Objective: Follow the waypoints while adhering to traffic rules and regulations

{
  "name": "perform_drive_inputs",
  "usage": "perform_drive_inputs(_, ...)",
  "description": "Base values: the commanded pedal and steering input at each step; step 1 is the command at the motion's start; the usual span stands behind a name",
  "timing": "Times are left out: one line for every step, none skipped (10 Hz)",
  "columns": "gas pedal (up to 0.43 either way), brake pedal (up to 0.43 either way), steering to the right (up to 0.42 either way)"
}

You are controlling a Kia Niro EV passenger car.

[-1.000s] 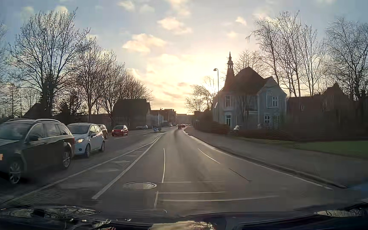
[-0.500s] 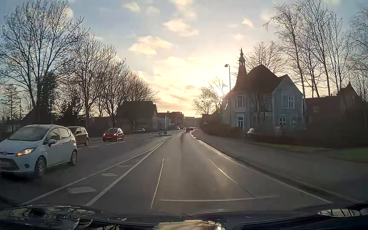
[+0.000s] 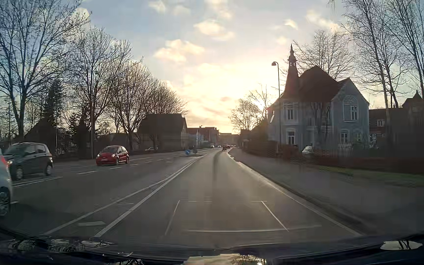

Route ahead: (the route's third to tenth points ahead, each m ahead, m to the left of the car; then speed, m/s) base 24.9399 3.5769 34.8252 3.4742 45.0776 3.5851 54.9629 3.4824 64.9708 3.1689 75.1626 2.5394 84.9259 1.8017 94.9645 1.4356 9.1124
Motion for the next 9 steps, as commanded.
perform_drive_inputs(0.189,0.0,-0.019)
perform_drive_inputs(0.189,0.0,-0.019)
perform_drive_inputs(0.197,0.0,-0.016)
perform_drive_inputs(0.209,0.0,-0.014)
perform_drive_inputs(0.209,0.0,-0.012)
perform_drive_inputs(0.209,0.0,-0.008)
perform_drive_inputs(0.209,0.0,-0.005)
perform_drive_inputs(0.209,0.0,-0.005)
perform_drive_inputs(0.209,0.0,-0.005)
